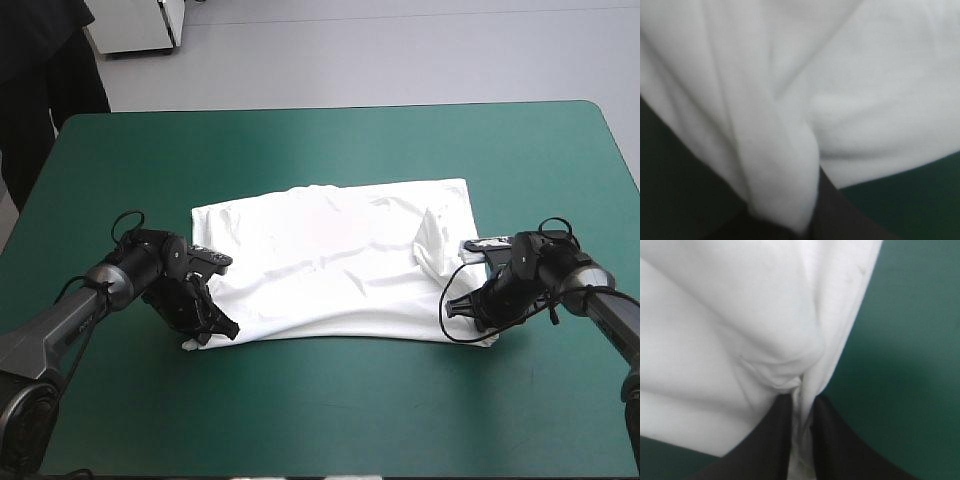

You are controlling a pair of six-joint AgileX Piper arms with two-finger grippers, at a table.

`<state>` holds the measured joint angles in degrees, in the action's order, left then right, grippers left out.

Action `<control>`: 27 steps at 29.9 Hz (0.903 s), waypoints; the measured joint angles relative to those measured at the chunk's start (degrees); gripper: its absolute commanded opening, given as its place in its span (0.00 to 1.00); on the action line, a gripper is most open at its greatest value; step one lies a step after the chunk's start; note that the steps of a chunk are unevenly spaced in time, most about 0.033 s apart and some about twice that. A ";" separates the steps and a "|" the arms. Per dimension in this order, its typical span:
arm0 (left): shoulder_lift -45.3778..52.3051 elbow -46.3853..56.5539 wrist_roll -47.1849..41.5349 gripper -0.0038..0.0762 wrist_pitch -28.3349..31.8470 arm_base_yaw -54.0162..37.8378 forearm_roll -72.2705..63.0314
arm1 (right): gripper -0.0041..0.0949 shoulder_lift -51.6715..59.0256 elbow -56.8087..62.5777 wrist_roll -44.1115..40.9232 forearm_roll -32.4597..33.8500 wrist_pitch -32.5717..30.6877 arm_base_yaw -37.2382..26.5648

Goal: Fold the cloth

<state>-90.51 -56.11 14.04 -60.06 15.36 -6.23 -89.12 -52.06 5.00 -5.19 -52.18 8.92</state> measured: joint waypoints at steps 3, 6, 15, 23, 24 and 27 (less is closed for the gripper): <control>-0.05 -0.84 0.06 0.04 -0.54 0.05 0.49 | 0.03 0.04 -0.06 0.64 -1.23 -0.34 0.00; 1.17 -2.54 0.12 0.04 -1.17 0.05 0.76 | 0.03 -0.02 -1.50 0.92 -1.02 -2.02 0.00; 10.55 -8.25 -1.38 0.04 -8.62 0.05 4.10 | 0.03 3.79 -13.96 0.14 2.42 -16.22 0.05; 18.28 -11.30 -2.94 0.04 -10.38 0.05 5.24 | 0.03 9.10 -22.69 -1.54 2.09 -18.18 0.05; 18.63 -11.63 -2.96 0.04 -10.60 0.05 5.24 | 0.03 9.17 -23.18 -1.61 1.89 -18.23 0.05; 18.83 -12.78 -3.22 0.04 -10.84 0.05 5.29 | 0.03 9.17 -23.46 -1.70 1.65 -18.39 0.05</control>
<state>-71.68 -68.89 10.83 -70.89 15.41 -0.94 -79.94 -75.52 3.30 -3.54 -70.57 8.98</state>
